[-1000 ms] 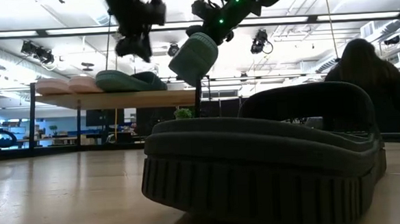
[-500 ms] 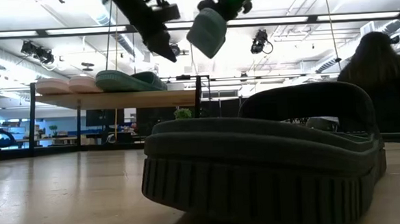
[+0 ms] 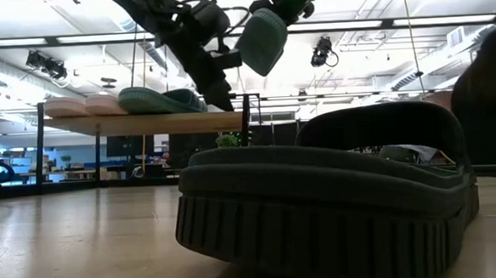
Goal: Pick and place slides into the shelf
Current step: Put the green slide on the shelf
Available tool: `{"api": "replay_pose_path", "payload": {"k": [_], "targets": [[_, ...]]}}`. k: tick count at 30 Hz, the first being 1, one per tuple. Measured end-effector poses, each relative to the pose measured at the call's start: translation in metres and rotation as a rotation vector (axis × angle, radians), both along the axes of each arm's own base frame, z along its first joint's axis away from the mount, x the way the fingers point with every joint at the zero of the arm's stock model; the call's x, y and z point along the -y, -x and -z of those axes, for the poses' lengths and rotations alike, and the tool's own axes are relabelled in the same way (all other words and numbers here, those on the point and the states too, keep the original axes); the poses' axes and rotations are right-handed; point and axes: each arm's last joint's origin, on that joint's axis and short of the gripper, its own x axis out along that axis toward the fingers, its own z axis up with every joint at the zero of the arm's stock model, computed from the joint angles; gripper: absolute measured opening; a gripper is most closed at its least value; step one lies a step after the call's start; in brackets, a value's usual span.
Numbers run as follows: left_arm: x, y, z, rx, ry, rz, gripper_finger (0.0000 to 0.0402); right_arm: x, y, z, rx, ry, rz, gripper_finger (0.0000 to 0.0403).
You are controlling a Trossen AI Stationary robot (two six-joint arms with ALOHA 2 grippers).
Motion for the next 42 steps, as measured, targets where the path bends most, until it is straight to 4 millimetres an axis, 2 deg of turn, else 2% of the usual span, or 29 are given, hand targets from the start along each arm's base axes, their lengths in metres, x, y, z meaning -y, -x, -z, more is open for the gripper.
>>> {"api": "replay_pose_path", "payload": {"k": [14, 29, 36, 42], "targets": [[-0.022, 0.018, 0.005, -0.072, 0.014, -0.111, 0.0004, 0.000, 0.000, 0.001, -0.011, -0.005, -0.004, 0.0013], [-0.034, 0.027, 0.003, -0.150, -0.122, -0.280, 0.0003, 0.000, 0.000, 0.001, -0.013, -0.006, -0.005, 0.0013], [-0.035, 0.028, 0.003, -0.143, -0.115, -0.292, 0.0004, -0.005, -0.004, 0.002, 0.030, -0.092, -0.190, 0.0010], [-0.036, 0.027, 0.004, -0.099, -0.078, -0.271, 0.0008, -0.008, -0.004, 0.003, 0.028, -0.103, -0.203, 0.0013]]}}
